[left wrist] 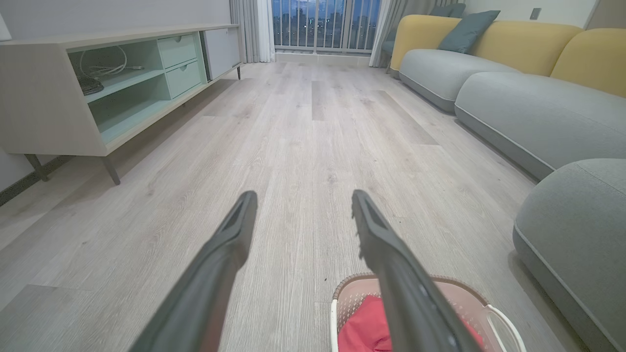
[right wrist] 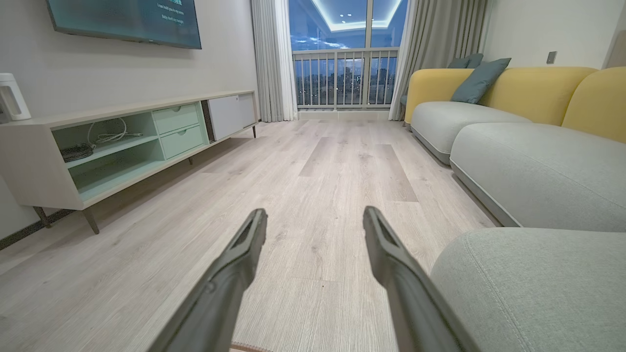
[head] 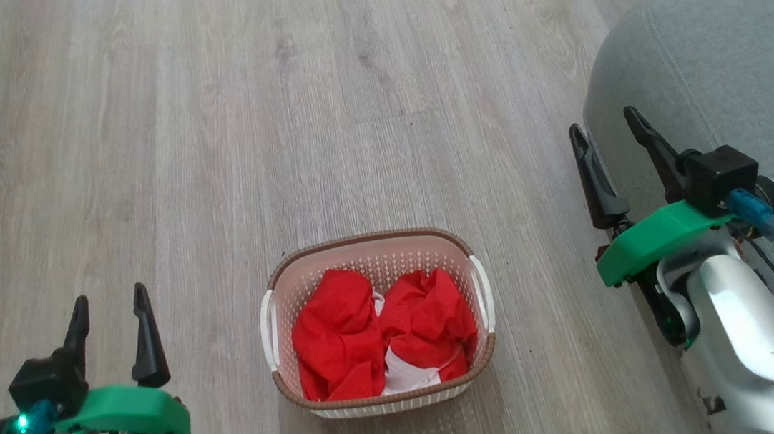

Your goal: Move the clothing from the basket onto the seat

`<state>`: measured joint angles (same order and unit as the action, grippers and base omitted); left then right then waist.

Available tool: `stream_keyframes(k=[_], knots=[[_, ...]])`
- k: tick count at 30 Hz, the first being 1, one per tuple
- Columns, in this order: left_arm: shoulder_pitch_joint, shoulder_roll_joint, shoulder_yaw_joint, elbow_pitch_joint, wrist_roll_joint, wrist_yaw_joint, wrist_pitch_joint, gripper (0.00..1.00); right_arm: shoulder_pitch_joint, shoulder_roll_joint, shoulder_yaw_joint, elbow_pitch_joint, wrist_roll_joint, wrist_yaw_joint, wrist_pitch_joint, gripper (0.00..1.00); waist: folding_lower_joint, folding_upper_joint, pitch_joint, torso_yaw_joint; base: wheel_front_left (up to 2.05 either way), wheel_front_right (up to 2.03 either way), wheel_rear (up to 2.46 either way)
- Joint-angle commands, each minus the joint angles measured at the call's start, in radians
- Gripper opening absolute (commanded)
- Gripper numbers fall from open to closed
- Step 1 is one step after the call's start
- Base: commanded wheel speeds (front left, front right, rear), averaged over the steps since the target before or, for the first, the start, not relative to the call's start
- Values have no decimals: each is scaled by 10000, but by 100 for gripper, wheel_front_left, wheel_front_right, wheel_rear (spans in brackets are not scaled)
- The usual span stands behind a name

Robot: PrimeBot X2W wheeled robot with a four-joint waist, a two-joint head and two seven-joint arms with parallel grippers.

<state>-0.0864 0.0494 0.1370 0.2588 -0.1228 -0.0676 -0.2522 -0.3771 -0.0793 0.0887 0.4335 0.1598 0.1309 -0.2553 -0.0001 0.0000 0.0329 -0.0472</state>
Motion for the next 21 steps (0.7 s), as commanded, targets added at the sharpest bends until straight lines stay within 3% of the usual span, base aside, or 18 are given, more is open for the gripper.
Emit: stream_keyframes(k=[1, 10, 21], knots=[[-294, 76, 339, -391, 80, 8, -95, 100, -245, -51, 137, -385, 57, -2, -65, 100, 1, 0, 71, -10, 0, 0, 0], [-903, 19, -429, 48, 19, -305, -95, 100, -1040, 12, 36, -775, -162, -2, -65, 100, 1, 0, 1425, -210, 0, 0, 0], [-3332, 11, -2164, 1934, -498, -607, -95, 100, -3215, 225, 186, -1441, -467, -2, -65, 100, 1, 0, 4601, -927, 0, 0, 0]])
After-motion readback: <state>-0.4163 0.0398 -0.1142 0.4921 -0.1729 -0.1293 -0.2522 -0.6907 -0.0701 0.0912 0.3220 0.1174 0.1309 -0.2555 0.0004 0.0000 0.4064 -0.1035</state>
